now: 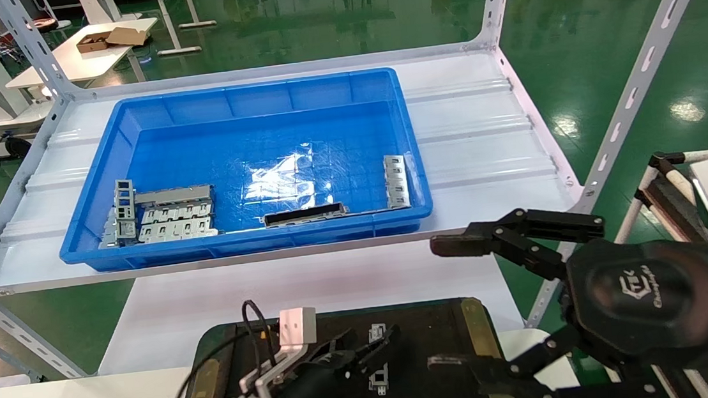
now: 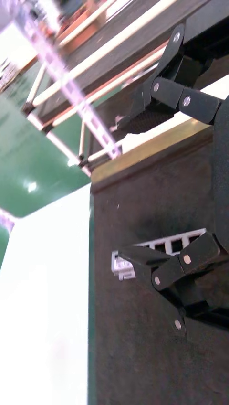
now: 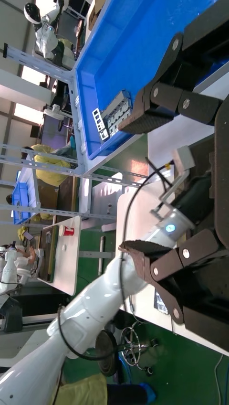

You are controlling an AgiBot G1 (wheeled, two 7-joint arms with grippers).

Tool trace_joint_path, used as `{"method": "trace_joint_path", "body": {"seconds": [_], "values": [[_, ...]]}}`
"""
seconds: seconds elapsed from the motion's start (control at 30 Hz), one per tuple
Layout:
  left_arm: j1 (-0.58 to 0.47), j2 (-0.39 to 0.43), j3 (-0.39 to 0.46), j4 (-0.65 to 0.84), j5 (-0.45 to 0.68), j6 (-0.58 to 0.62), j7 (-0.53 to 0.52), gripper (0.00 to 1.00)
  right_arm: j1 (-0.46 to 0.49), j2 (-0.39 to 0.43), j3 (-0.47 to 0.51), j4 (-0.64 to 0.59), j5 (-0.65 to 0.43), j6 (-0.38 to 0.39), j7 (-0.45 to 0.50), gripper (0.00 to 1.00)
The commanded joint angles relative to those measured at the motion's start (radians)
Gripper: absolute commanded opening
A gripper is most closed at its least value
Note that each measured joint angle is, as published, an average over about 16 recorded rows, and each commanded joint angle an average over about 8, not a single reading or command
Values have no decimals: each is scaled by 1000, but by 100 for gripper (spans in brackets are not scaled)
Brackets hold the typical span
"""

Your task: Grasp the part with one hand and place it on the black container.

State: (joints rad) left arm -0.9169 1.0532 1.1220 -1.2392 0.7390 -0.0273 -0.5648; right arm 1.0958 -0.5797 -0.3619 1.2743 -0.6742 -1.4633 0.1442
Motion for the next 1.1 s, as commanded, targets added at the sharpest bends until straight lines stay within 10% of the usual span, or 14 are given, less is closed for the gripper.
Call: {"method": "trace_joint_path", "body": {"seconds": [0.03, 1.1], "values": [[2, -41, -19, -34, 17, 52, 5, 100, 0, 0, 0, 0, 0, 0, 0, 100], [100, -378, -397, -90, -132, 842, 387, 100, 0, 0, 0, 0, 0, 0, 0, 100]]}}
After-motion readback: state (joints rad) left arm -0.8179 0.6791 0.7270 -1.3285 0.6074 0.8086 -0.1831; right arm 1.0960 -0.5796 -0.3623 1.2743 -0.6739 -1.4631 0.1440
